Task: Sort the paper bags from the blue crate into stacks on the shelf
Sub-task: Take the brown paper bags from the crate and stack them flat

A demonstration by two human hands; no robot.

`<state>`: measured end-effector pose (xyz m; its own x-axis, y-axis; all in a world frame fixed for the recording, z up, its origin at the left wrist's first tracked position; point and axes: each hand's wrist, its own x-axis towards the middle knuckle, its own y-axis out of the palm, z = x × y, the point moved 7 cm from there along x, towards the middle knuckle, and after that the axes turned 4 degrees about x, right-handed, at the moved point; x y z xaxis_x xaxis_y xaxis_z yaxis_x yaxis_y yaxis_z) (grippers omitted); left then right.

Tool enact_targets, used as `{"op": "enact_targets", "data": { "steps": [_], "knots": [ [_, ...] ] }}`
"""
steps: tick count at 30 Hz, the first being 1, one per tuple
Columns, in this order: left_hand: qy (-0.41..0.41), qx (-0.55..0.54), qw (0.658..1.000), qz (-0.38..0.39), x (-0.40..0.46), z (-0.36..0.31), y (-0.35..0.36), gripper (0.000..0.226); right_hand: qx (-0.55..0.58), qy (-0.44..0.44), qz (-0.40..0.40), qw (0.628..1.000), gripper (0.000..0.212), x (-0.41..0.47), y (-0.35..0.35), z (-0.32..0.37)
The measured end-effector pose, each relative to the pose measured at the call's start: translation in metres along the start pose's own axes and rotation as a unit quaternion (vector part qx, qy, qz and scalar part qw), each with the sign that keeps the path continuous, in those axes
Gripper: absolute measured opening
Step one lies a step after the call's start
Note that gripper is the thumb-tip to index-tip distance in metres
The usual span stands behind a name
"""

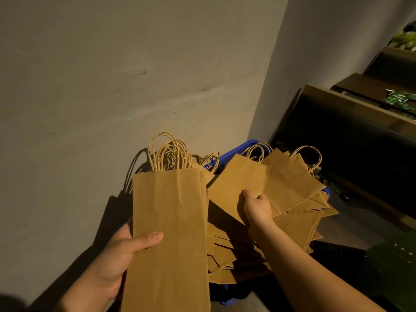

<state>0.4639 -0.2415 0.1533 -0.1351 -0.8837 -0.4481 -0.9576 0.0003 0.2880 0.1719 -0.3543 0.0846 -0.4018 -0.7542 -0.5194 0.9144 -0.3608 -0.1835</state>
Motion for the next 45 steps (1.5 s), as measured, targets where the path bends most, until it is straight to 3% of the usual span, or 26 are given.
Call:
{"op": "enact_targets", "data": {
  "steps": [5,11,14,16,18,22,27,35,45],
  "knots": [
    [0.0,-0.003,1.0,-0.01,0.0,0.0,-0.002,0.122,-0.048,-0.004,0.039,0.998,0.04,0.003,0.013,0.0],
    [0.001,0.008,1.0,-0.018,-0.002,0.001,-0.005,0.125,-0.014,0.022,0.057,0.998,0.04,0.006,0.02,0.006],
    [-0.004,0.005,1.0,-0.021,-0.004,0.0,-0.008,0.125,0.07,0.043,0.052,0.995,0.076,0.007,0.014,0.004],
    [-0.005,0.002,1.0,-0.022,-0.005,0.0,-0.01,0.125,0.071,0.034,0.044,0.996,0.081,0.007,0.008,0.004],
    [-0.003,0.0,1.0,-0.023,-0.006,0.0,-0.011,0.124,0.051,0.034,0.057,0.996,0.071,0.007,0.005,0.001],
    [0.009,0.003,1.0,-0.027,-0.008,-0.001,-0.013,0.124,0.046,0.059,0.169,0.983,0.032,-0.005,0.02,-0.002],
    [0.008,0.007,1.0,-0.025,-0.009,0.001,-0.012,0.124,0.029,0.066,0.203,0.977,0.039,-0.006,0.027,0.004],
    [0.006,0.004,0.999,-0.035,-0.01,0.002,-0.012,0.124,0.131,0.152,0.263,0.944,0.015,-0.015,0.05,0.005],
    [0.013,0.009,0.999,-0.041,-0.01,0.002,-0.011,0.122,0.105,0.152,0.206,0.961,0.003,-0.002,0.061,-0.002]
  ]
}}
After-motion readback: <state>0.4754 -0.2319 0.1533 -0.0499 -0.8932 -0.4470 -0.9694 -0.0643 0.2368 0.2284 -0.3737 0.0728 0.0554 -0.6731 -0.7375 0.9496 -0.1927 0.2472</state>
